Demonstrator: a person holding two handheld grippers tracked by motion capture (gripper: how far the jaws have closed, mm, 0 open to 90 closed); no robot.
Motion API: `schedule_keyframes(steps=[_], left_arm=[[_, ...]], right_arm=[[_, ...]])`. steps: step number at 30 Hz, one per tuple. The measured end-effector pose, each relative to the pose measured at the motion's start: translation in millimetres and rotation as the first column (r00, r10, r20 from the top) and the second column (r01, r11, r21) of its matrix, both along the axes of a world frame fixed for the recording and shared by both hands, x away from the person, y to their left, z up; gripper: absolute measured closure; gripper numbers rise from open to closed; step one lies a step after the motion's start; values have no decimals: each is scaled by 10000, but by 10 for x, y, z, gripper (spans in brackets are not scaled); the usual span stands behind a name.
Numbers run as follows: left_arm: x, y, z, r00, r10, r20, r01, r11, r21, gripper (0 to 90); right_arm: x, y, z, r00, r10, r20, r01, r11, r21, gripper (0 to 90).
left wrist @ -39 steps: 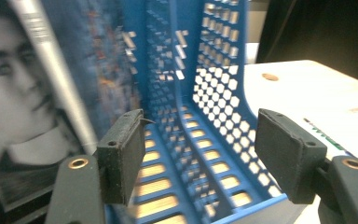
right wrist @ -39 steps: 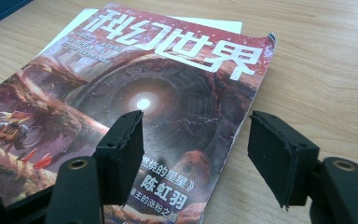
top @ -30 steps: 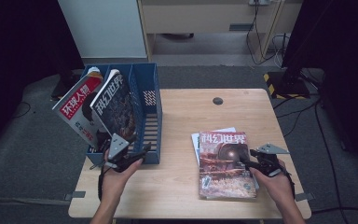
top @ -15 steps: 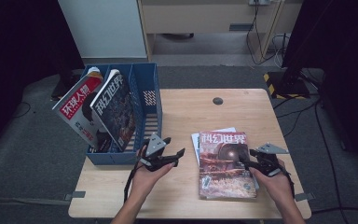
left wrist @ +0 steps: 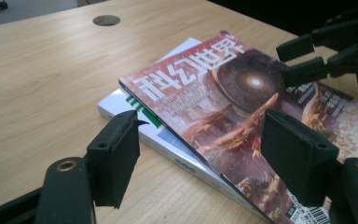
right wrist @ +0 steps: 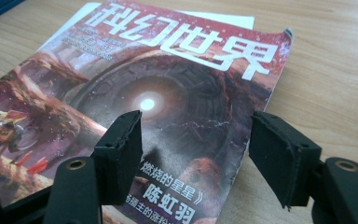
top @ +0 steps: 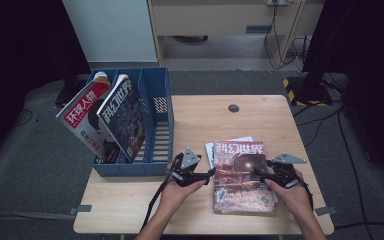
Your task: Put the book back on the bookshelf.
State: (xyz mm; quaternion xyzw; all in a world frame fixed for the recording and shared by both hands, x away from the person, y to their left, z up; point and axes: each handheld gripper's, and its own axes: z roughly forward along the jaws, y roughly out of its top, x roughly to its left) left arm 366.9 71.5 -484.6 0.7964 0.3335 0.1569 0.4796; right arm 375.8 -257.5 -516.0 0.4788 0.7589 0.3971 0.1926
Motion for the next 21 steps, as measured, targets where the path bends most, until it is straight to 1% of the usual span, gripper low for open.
schedule_keyframes(steps=[3,5,8,11,14,16,18,21], left_arm=[[-24,-50,-67,9999,-103,-85,104,9999,83,282],[-39,-64,-87,9999,-118,-82,119,9999,47,282],[-66,-57,-100,9998,-190,-22,190,9997,175,282],[-67,-18,-115,10000,-48,-66,48,9999,128,281],[-65,19,-123,9999,73,-70,-73,9999,107,282],[-69,34,-127,9999,89,-88,-88,9999,111,282],[-73,46,-135,9999,91,-100,-90,9999,141,282],[-76,54,-154,9998,123,-165,-121,9999,99,282]], right_arm=[[12,-8,-32,10000,-3,-97,2,9999,-115,312],[16,-1,-44,9999,-78,-154,78,10000,-2,287],[14,17,-47,9998,-2,-209,2,10000,32,282],[15,23,-52,9998,-16,-178,16,10000,14,283],[26,3,-66,9997,-19,-254,24,9998,204,281],[21,13,-58,9997,-36,-224,39,9999,155,287],[10,22,-46,9999,82,-77,-83,9999,-92,303],[8,19,-47,9999,122,-81,-121,9999,81,326]])
